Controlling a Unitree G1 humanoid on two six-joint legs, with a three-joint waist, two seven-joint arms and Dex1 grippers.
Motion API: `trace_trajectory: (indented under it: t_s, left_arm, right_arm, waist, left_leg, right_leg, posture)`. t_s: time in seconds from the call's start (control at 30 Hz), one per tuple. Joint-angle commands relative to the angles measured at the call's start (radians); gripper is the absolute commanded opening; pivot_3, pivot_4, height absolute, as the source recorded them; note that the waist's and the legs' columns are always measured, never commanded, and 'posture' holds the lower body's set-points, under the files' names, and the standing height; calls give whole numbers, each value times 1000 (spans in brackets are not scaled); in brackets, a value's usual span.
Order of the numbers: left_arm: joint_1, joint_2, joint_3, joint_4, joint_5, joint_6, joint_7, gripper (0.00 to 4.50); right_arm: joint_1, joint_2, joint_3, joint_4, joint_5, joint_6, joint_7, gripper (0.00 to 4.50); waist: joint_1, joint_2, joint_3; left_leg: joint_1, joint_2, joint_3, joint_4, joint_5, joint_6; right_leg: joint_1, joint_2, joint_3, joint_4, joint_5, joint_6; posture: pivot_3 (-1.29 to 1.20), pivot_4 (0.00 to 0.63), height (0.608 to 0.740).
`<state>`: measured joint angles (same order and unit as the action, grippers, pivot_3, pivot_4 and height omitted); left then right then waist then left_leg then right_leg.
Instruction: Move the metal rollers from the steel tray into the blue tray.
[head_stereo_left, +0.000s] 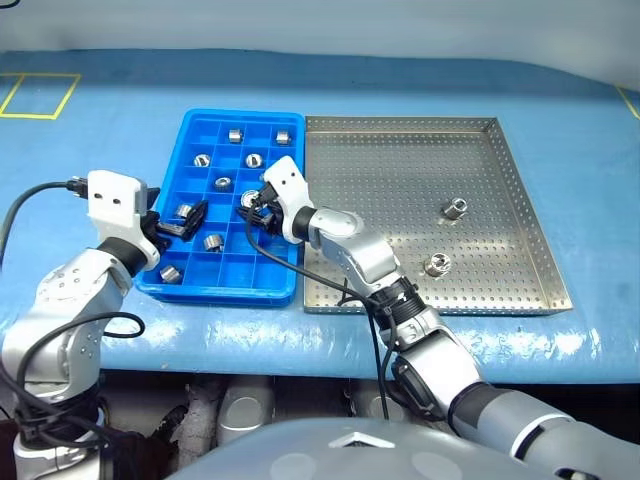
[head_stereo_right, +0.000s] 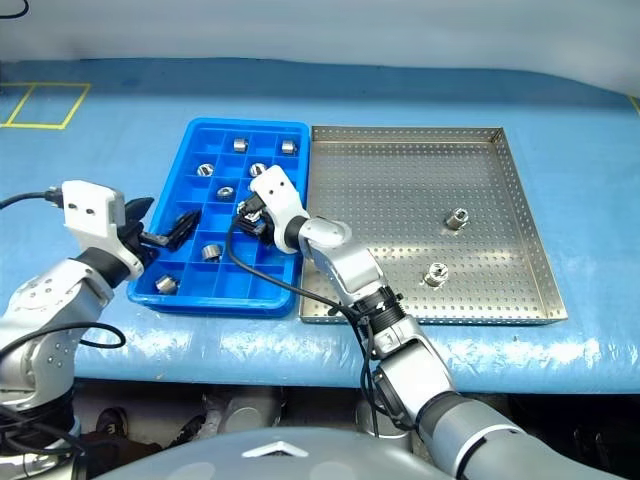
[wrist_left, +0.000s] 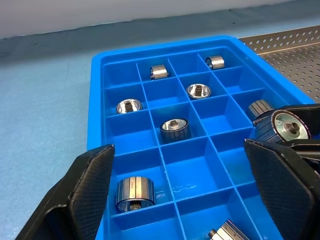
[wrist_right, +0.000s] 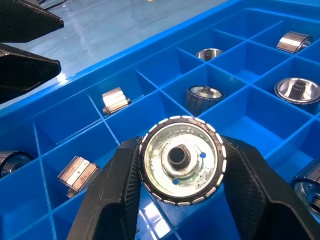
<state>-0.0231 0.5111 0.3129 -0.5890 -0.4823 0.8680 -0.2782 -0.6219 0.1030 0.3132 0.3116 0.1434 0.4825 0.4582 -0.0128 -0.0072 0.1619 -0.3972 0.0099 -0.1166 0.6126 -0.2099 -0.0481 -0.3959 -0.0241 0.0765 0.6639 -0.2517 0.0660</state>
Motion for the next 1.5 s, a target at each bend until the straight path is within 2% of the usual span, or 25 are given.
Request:
trace_trajectory:
  t_s: [0.03, 0.13, 0.3, 0.43, 0.57, 0.73, 0.93, 1.33, 1.43, 1.5]
  left_arm:
    - [-25, 1, -5, -9, -3, -5, 1, 4500]
    - [-37, -2, -26, 1, 0, -4, -1, 4500]
    - [-65, -17, -88, 11, -21, -13, -37, 4500]
    - [-94, -27, -167, 33, -27, -35, -94, 4500]
    - [-137, -57, -234, 68, -23, -87, -145, 4500]
    - [-225, -118, -301, 146, -14, -122, -167, 4500]
    - [-269, -125, -327, 179, -12, -138, -191, 4500]
    - [-245, -121, -330, 161, 10, -122, -162, 4500]
    - [-239, -119, -322, 161, 13, -120, -149, 4500]
    - [-237, -122, -314, 161, 11, -118, -141, 4500]
  right_arm:
    - [-11, 21, -24, -17, 8, -28, -3, 3298]
    - [0, 21, -38, -45, -2, -75, -20, 4242]
    - [53, -33, -92, -282, -37, -40, -125, 4242]
    - [153, -136, -193, -559, -78, 88, -226, 4242]
    - [277, -249, -319, -669, -155, 155, -326, 4242]
    - [345, -267, -473, -603, -133, 130, -402, 4242]
    - [332, -247, -543, -438, -86, 13, -416, 4242]
    - [272, -235, -563, -204, -29, -71, -428, 4242]
    - [267, -233, -560, -180, -19, -21, -442, 3711]
    - [266, -230, -560, -177, -15, -14, -452, 3027]
  waist:
    - [0, 0, 0]
    - [-2, 0, 0]
    - [-1, 1, 0]
    - [0, 0, 0]
    - [-13, 1, 0]
    - [-50, 2, 0]
    - [-103, 2, 0]
    - [-100, 3, 0]
    - [-95, 3, 0]
    - [-92, 3, 0]
  left_leg:
    - [0, 0, 0, 0, 0, 0]
    - [0, 0, -1, 0, 0, 0]
    - [-1, 0, -1, 0, 0, 0]
    - [-3, -2, -2, 0, 0, -1]
    - [-3, -2, -2, 0, 0, -1]
    - [-3, -1, 0, 0, 0, -1]
    - [-1, -1, 3, 0, 0, 0]
    - [-1, -2, 3, 1, 0, 0]
    - [-1, -2, 3, 0, 0, 0]
    - [-1, -2, 2, 0, 0, 0]
  right_leg:
    - [0, 0, 0, 0, 0, 0]
    - [0, 0, -1, 0, 0, 0]
    - [-1, 0, -1, 0, 0, -1]
    - [-1, -2, -2, -2, 0, -1]
    - [0, -2, -2, -3, 0, -1]
    - [-1, -1, -1, -1, -1, -1]
    - [-1, 0, 4, 1, -1, -1]
    - [0, 1, 6, 1, 0, 0]
    - [0, 1, 6, 1, 0, 0]
    - [0, 1, 6, 1, 0, 0]
  posture:
    - [121, 150, 740]
    - [110, 150, 740]
    - [65, 150, 740]
    - [22, 150, 740]
    - [-36, 150, 740]
    - [-93, 150, 740]
    - [-101, 150, 740]
    - [-55, 150, 740]
    - [-46, 150, 740]
    - [-46, 150, 740]
